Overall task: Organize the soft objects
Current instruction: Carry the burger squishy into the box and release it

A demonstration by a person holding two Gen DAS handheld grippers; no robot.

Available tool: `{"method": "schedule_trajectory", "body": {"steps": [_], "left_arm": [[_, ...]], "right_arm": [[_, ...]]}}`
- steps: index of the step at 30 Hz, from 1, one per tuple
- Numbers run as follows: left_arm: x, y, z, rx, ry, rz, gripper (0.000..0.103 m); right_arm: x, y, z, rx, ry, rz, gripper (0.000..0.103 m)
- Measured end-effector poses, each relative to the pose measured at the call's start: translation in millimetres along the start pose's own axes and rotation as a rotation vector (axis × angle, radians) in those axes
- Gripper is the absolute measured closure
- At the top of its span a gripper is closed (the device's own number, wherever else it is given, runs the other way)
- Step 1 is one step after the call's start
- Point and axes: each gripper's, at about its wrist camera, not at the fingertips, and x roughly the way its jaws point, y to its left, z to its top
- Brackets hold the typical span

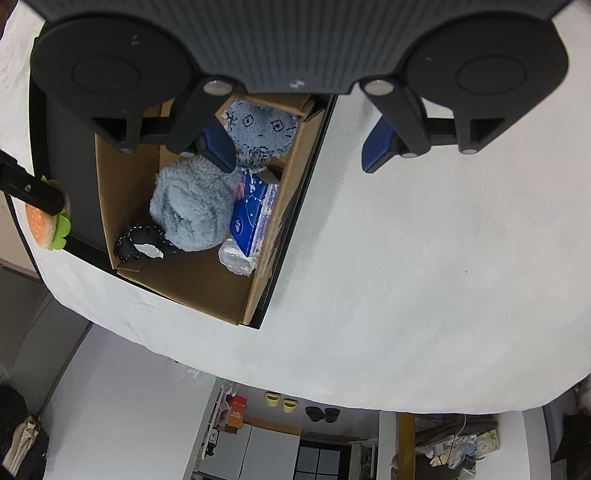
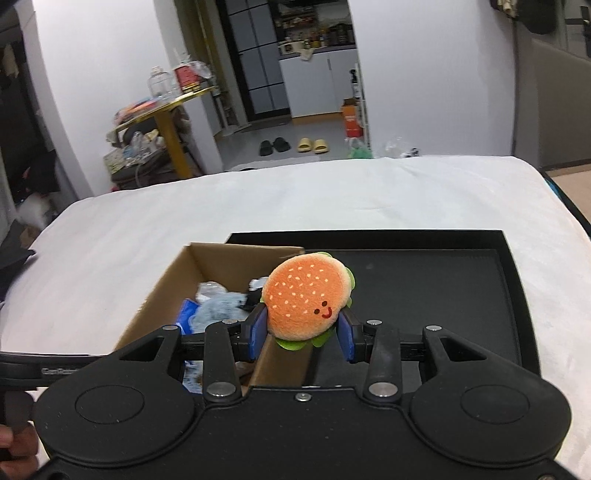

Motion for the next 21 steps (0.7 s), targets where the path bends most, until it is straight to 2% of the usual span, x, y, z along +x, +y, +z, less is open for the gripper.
{"method": "schedule_trajectory", "body": {"steps": [4, 7, 10, 12, 15, 17, 19, 20, 21], "left_arm": [[3, 5, 0, -0.015, 0.002, -0.014, 0.037], [5, 8, -1, -0.023, 0.008, -0.031, 0.045], [8, 12, -1, -0.031, 0.014, -0.045, 0.06], [9, 15, -1, -0.045, 0.02, -0.055, 0.074], [11, 21, -1, -0.065, 0.027, -0.078, 0.086], [10, 23, -1, -0.069, 0.027, -0.097, 0.09], [9, 23, -2, -0.067, 0.026, -0.117, 0.09], [9, 23, -2, -0.064, 0.023, -0.124, 0.09], [9, 22, -3, -0.061, 0.021, -0.125, 0.09]], "right_arm": [[2, 9, 0, -0.021, 0.014, 0.013, 0.064], [3, 17, -2, -0.04, 0.03, 0.03, 0.064], [4, 26, -4, -0.061, 0.046, 0.047, 0.064], [5, 31, -6, -0.07, 0.058, 0.057, 0.064], [6, 41, -8, -0.089, 0.074, 0.068, 0.064], [5, 47, -9, -0.097, 0.081, 0.073, 0.063], [5, 51, -10, -0.104, 0.086, 0.08, 0.06], [6, 53, -11, -0.106, 0.091, 0.08, 0.056], [7, 54, -13, -0.108, 0.096, 0.078, 0.047]]}}
